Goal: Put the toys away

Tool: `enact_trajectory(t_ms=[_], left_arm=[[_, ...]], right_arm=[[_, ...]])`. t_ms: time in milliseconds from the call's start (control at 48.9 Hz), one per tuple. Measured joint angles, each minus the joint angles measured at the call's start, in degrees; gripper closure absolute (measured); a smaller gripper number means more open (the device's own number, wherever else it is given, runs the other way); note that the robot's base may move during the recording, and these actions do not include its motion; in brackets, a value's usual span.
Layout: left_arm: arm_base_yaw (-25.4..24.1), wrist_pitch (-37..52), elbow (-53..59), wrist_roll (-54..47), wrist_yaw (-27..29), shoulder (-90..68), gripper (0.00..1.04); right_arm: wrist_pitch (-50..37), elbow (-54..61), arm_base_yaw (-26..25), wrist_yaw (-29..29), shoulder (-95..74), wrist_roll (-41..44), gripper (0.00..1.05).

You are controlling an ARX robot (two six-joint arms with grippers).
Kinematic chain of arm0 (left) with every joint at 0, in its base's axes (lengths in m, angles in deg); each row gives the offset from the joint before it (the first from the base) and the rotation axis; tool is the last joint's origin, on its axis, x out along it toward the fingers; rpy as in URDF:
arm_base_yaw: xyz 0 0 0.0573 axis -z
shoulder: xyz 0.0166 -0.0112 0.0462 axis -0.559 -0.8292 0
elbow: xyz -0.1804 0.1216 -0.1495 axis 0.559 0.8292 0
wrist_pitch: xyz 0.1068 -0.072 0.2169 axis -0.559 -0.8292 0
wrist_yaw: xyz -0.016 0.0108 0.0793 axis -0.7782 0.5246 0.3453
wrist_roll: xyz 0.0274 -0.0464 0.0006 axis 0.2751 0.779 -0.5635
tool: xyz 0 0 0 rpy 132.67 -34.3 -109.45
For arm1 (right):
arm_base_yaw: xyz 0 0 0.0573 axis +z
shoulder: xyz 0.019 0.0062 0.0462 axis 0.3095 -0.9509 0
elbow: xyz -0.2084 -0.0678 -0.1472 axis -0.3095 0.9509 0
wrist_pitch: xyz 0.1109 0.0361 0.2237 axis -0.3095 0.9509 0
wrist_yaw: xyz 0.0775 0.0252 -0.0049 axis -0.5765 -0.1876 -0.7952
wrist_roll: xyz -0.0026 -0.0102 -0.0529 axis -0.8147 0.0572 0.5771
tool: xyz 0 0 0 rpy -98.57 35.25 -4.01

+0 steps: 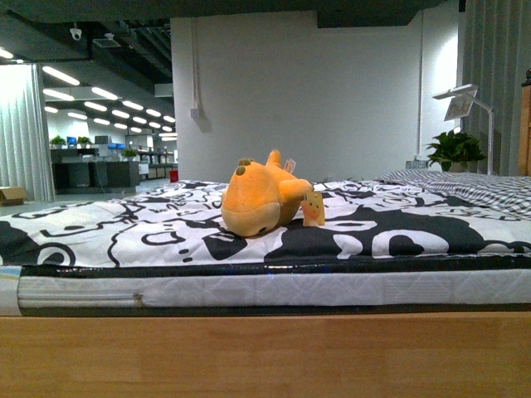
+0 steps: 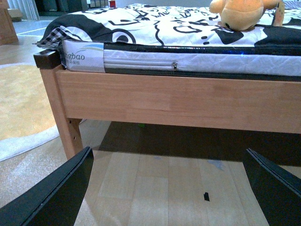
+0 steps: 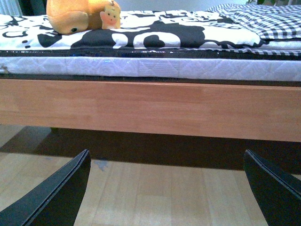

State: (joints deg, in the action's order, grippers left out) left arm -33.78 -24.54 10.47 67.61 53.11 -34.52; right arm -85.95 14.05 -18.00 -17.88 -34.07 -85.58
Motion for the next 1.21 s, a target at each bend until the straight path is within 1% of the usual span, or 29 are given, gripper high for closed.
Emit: enact_trajectory(t_ms=[1207], left_arm=[[-0.02, 0.00, 0.00, 0.00, 0.07, 0.00, 0.06]], right_arm=[[0.00, 0.00, 0.00, -0.09, 0.02, 0.00, 0.06]])
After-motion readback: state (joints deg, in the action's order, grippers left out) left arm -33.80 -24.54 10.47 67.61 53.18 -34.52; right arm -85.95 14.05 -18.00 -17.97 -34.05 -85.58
